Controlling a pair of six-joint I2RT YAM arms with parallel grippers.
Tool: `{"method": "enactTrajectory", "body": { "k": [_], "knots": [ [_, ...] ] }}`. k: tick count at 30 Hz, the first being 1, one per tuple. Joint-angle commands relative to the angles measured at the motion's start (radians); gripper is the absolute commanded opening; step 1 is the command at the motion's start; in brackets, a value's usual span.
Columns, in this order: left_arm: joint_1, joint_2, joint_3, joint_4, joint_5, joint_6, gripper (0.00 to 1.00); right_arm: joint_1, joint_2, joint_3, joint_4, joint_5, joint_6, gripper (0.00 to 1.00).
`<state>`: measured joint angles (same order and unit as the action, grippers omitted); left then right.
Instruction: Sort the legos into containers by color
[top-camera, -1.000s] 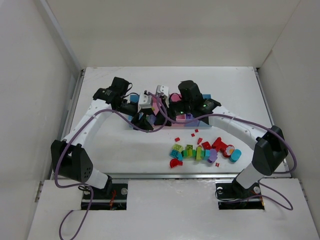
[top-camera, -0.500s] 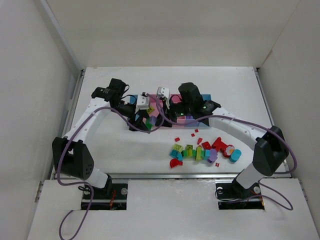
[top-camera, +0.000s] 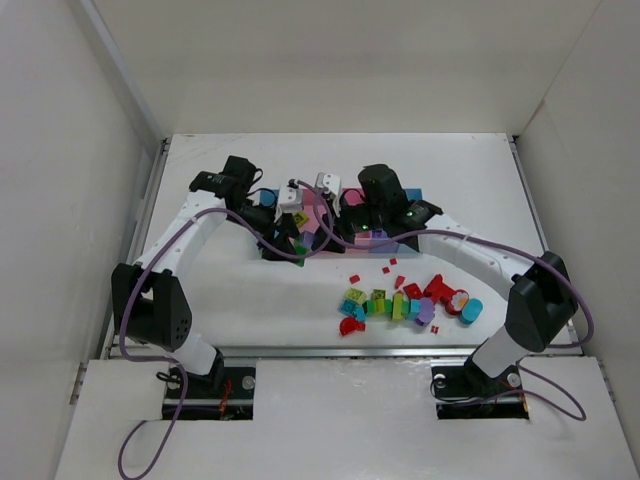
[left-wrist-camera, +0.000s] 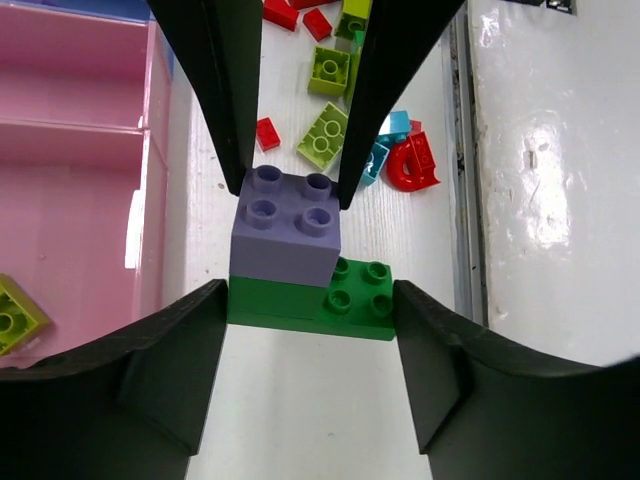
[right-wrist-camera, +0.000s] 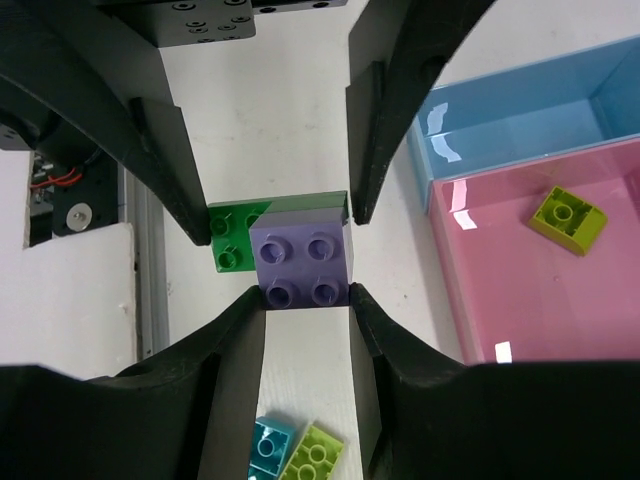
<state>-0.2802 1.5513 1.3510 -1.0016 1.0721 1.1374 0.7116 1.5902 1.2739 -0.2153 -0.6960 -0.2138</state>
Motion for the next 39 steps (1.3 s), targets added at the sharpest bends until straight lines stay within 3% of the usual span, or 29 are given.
{"method": "enactTrajectory", "body": {
  "k": [1, 7, 18, 25, 26, 28, 29, 33, 39],
  "knots": [
    [-0.001, -0.005, 0.027, 0.073, 0.026, -0.089, 0.60, -0.001, -0.050, 0.012, 0.051, -0.037, 0.004, 0.00],
    [-0.001, 0.006, 0.036, 0.086, 0.038, -0.137, 0.51, -0.001, -0.050, 0.012, 0.051, -0.037, 0.004, 0.00],
    [-0.010, 0.015, 0.036, 0.086, 0.051, -0.137, 0.01, -0.001, -0.041, 0.021, 0.051, -0.037, 0.013, 0.00],
    [-0.010, 0.024, 0.036, 0.109, 0.051, -0.208, 0.00, -0.001, -0.041, 0.021, 0.051, -0.037, 0.013, 0.00],
    [-0.010, 0.035, 0.036, 0.118, 0.051, -0.208, 0.02, -0.001, -0.041, 0.021, 0.051, -0.037, 0.013, 0.00],
    [-0.010, 0.035, 0.045, 0.118, 0.042, -0.218, 0.20, -0.001, -0.041, 0.021, 0.051, -0.037, 0.013, 0.00],
    [-0.010, 0.035, 0.045, 0.118, 0.042, -0.219, 0.34, -0.001, -0.041, 0.021, 0.051, -0.037, 0.022, 0.00],
    [-0.010, 0.035, 0.056, 0.118, 0.032, -0.219, 0.49, -0.001, -0.041, 0.021, 0.051, -0.037, 0.022, 0.00],
    [-0.010, 0.035, 0.056, 0.109, 0.023, -0.200, 0.86, -0.001, -0.041, 0.012, 0.051, -0.037, 0.022, 0.00]
  ]
}}
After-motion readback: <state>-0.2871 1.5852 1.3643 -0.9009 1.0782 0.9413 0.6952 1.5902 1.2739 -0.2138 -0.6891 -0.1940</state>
